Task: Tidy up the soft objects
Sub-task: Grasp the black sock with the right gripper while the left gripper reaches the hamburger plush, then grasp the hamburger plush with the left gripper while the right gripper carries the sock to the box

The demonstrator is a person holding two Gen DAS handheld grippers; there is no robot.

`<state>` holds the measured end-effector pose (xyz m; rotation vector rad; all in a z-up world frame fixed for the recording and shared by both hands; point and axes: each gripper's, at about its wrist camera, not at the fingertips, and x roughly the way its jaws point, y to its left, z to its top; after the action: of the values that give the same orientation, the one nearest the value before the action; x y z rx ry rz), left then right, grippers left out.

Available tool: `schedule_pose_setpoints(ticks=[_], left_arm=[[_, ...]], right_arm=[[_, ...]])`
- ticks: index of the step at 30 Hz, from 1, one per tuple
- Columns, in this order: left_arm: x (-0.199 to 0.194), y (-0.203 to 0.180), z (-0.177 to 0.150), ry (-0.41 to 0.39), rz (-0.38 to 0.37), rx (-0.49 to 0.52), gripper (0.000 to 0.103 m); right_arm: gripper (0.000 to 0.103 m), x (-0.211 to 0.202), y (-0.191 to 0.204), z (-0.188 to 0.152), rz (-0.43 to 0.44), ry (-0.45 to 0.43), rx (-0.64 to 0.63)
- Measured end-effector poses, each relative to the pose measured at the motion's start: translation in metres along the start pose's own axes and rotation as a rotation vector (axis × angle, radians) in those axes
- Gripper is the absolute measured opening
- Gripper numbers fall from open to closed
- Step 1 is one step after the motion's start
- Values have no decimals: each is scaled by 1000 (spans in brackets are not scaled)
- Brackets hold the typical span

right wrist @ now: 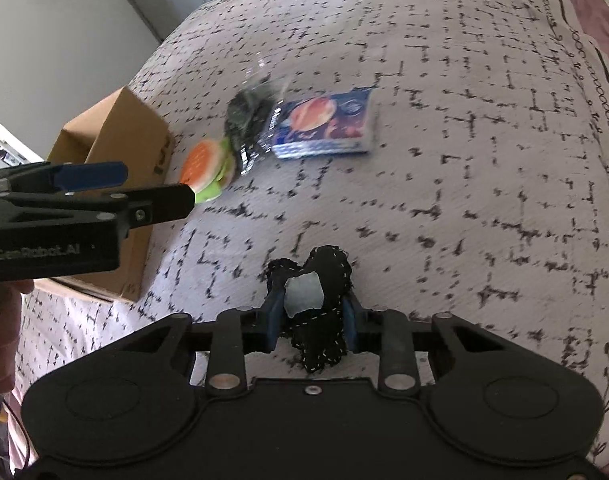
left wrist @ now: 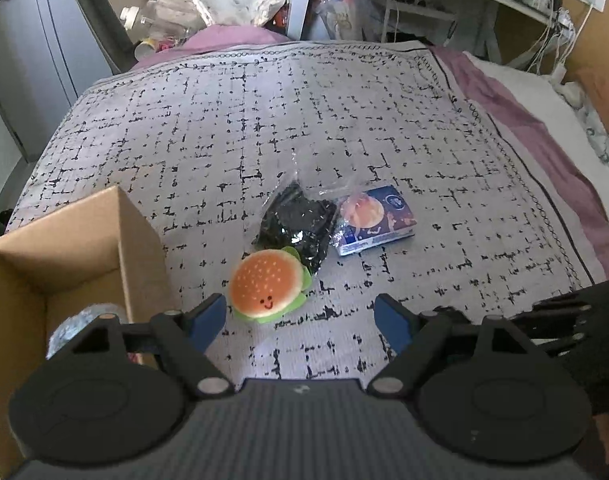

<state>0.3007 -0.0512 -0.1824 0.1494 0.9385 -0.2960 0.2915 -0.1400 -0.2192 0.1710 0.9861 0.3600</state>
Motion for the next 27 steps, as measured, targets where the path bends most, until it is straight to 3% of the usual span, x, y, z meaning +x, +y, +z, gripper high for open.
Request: schedule_pose_setpoints(ticks=[6,10,15,20,22,27], left_arm=[[22,-6,8,53,30,22,81],[40,-6,11,101,50,12,73],[51,-5,14,114,94,2,72],[63,1,20,125,122,-22,64],[68,5,21,141,115,-49,51],[63,7,20,115,103,-83,35]], right_arm=[[30,3,-17,10,12,9,27],[31,4,-20,14,23,20,13],[31,4,-23,14,36,27,9],[31,2,-23,15,30,35,2],[31,0,-22,17,18,40,-1],[31,-11,-17,16,1,25,-25]])
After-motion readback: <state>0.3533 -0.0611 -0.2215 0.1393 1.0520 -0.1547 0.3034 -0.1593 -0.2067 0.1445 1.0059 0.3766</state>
